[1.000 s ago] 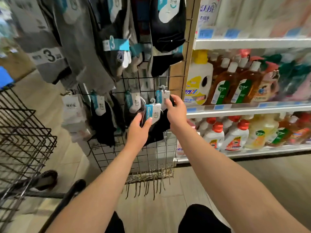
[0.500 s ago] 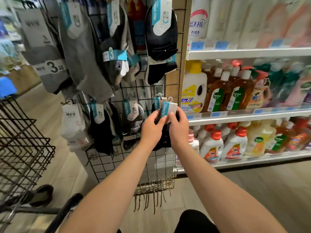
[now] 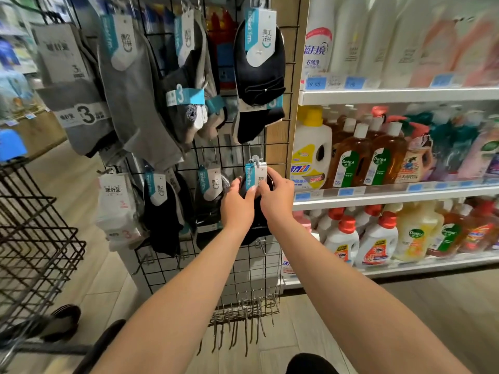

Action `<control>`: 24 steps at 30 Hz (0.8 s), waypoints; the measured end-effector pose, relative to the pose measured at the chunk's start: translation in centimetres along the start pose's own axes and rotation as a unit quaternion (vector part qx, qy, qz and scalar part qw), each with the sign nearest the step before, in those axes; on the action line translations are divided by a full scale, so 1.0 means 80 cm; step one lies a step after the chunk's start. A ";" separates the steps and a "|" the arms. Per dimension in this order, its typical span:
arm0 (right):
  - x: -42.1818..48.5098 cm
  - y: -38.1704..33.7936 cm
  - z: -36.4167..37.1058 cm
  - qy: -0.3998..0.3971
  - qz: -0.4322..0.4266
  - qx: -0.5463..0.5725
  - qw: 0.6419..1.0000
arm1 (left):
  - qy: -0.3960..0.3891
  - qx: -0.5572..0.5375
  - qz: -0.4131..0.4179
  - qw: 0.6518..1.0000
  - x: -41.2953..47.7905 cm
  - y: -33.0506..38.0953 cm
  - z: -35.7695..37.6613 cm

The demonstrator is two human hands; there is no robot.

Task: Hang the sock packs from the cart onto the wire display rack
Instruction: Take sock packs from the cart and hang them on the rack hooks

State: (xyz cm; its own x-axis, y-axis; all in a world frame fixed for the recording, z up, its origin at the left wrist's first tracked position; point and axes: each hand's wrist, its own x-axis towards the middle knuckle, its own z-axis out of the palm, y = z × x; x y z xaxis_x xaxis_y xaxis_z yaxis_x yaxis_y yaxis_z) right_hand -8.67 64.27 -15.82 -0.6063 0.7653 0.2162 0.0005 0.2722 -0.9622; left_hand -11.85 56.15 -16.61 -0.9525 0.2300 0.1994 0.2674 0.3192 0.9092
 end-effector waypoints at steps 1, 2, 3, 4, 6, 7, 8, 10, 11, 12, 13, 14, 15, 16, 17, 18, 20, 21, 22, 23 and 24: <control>-0.001 0.003 0.000 0.009 0.012 0.001 1.000 | 0.003 0.007 -0.005 1.000 0.000 -0.002 0.002; -0.003 0.007 0.000 0.011 0.012 -0.005 1.000 | 0.004 0.020 -0.011 1.000 0.000 -0.002 0.002; -0.006 0.010 0.001 0.004 0.005 -0.008 1.000 | 0.006 0.033 -0.013 0.999 0.000 -0.004 0.003; -0.006 0.017 0.003 -0.008 0.001 0.000 1.000 | 0.003 0.041 -0.014 0.999 -0.001 -0.005 0.004; -0.012 0.023 0.004 -0.038 0.016 0.030 0.999 | -0.010 0.030 -0.010 0.999 -0.003 -0.005 0.004; -0.014 0.024 0.003 -0.044 0.020 0.040 0.998 | -0.015 0.018 -0.008 1.000 -0.003 -0.006 0.005; -0.016 0.025 0.001 -0.040 0.018 0.048 0.998 | -0.020 0.007 -0.008 1.000 -0.004 -0.007 0.005; -0.017 0.026 0.000 -0.031 0.017 0.060 0.998 | -0.030 0.004 0.005 1.000 -0.005 -0.008 0.002; -0.019 0.025 0.000 -0.022 0.016 0.057 0.998 | -0.036 0.003 0.017 0.999 -0.007 -0.009 -0.001; -0.021 0.023 0.001 -0.002 0.014 0.039 0.999 | -0.040 0.000 0.026 0.999 -0.010 -0.010 -0.006; -0.028 0.020 0.001 0.029 0.009 0.013 0.999 | -0.041 -0.012 0.036 0.998 -0.014 -0.014 -0.011; -0.036 0.017 0.002 0.072 -0.014 -0.018 0.997 | -0.036 -0.033 0.049 0.998 -0.022 -0.017 -0.019; -0.048 0.012 0.003 0.111 -0.055 -0.040 0.991 | -0.016 -0.055 0.069 0.996 -0.030 -0.023 -0.028; -0.059 0.009 0.006 0.130 -0.106 -0.044 0.985 | 0.019 -0.068 0.093 0.993 -0.038 -0.029 -0.039; -0.070 0.004 0.011 0.121 -0.144 -0.033 0.982 | 0.060 -0.064 0.112 0.990 -0.045 -0.035 -0.051; -0.078 0.002 0.019 0.089 -0.162 -0.013 0.983 | 0.101 -0.049 0.114 0.987 -0.048 -0.041 -0.064; -0.088 -0.005 0.037 -0.004 -0.149 0.007 0.989 | 0.148 -0.027 0.078 0.986 -0.038 -0.055 -0.086; -0.089 -0.008 0.047 -0.051 -0.125 0.000 0.991 | 0.137 -0.022 0.049 0.989 -0.030 -0.061 -0.095; -0.086 -0.008 0.058 -0.095 -0.098 -0.006 0.991 | 0.106 -0.009 0.020 0.994 -0.021 -0.062 -0.101; -0.084 -0.012 0.067 -0.136 -0.062 -0.013 0.989 | 0.067 0.014 -0.005 0.998 -0.013 -0.062 -0.105; -0.081 -0.013 0.076 -0.167 -0.031 -0.012 0.985 | 0.030 0.038 -0.021 0.999 -0.007 -0.059 -0.106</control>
State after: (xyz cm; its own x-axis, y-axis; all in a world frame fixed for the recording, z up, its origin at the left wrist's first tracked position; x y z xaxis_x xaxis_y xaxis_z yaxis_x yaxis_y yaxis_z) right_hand -9.55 55.51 -17.20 -0.8333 0.5139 0.2039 -0.0280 0.3291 -0.9439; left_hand -13.78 46.73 -17.97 -0.9693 0.1608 0.1858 0.2357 0.3959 0.8875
